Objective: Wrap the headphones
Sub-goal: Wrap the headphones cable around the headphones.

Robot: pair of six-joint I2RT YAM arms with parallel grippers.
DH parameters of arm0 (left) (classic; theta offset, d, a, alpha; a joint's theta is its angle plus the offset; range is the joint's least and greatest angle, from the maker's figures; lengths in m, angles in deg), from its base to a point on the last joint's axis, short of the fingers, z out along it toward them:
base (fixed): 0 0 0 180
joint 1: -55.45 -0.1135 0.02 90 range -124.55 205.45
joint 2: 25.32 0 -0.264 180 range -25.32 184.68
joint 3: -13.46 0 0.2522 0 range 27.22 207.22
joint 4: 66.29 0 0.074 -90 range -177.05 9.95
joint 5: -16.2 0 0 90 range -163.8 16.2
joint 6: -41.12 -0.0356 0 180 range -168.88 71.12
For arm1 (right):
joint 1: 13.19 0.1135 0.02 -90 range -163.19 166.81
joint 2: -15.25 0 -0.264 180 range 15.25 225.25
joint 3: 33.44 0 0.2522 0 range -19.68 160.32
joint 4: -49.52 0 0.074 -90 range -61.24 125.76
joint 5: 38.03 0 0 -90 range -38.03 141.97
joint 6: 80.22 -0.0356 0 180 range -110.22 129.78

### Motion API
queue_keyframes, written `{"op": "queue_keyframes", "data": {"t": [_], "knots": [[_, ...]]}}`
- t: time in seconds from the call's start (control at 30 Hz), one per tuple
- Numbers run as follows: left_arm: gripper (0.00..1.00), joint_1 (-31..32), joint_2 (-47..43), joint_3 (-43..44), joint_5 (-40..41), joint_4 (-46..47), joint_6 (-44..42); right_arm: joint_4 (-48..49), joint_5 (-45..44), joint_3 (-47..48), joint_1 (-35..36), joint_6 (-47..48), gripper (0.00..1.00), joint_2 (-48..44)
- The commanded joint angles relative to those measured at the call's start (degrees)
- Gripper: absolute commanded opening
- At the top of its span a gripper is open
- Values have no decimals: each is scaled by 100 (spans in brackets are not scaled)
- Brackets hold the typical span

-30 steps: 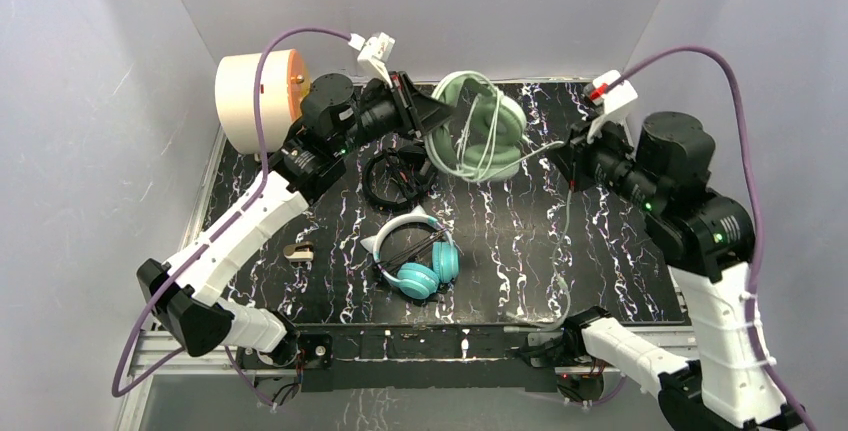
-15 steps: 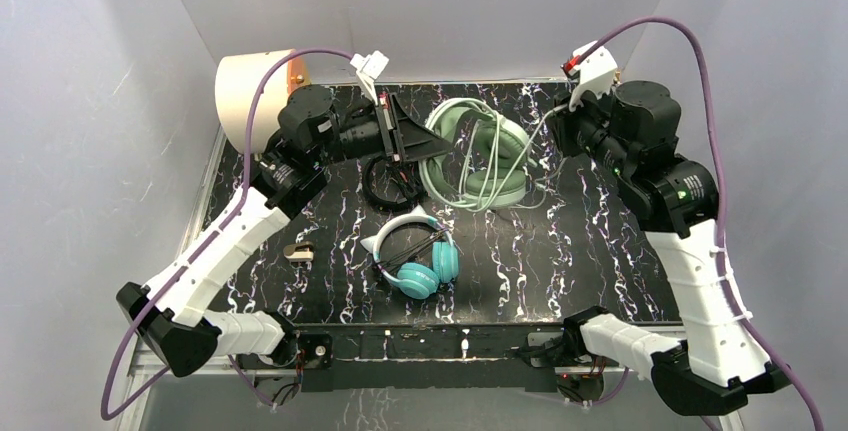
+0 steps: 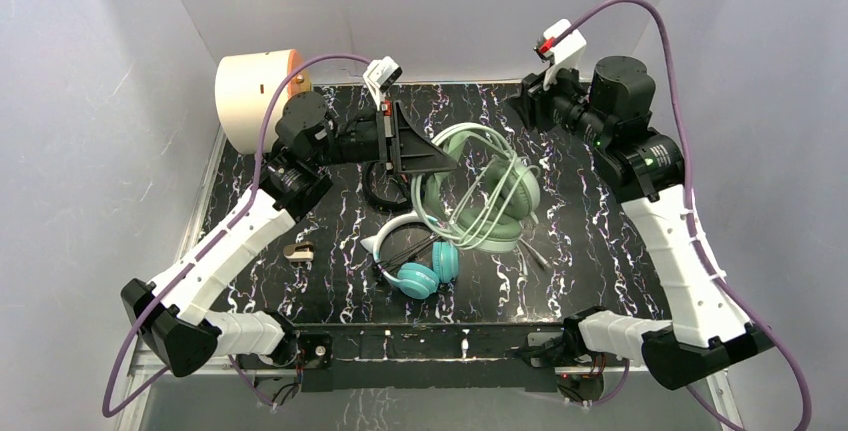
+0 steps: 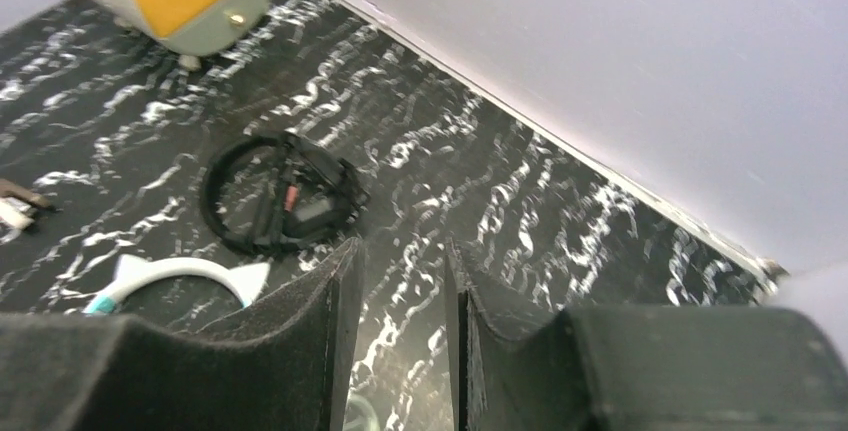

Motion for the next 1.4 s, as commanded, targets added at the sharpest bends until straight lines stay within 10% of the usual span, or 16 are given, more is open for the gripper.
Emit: {"op": "queue_keyframes", "data": {"t": [0.0,0.2,0.53,1.07,1.37], "knots": [[0,13,-271,66,-577,1606,847,830,1265,-171,-33,-299,46,191],[0,13,-225,-45,-304,2740,1889,-135,1074,120,-693,-1008,59,781],[0,-40,-327,-415,1136,3360,2773,-1420,-2210,128,-1525,-1514,90,424],[0,-216,-268,-147,3096,3298,3047,952,904,-2394,-2990,-1827,99,-1267],[0,-231,60,228,3649,3516,3284,3709,4667,-3706,-2990,-2306,99,-1157]]}}
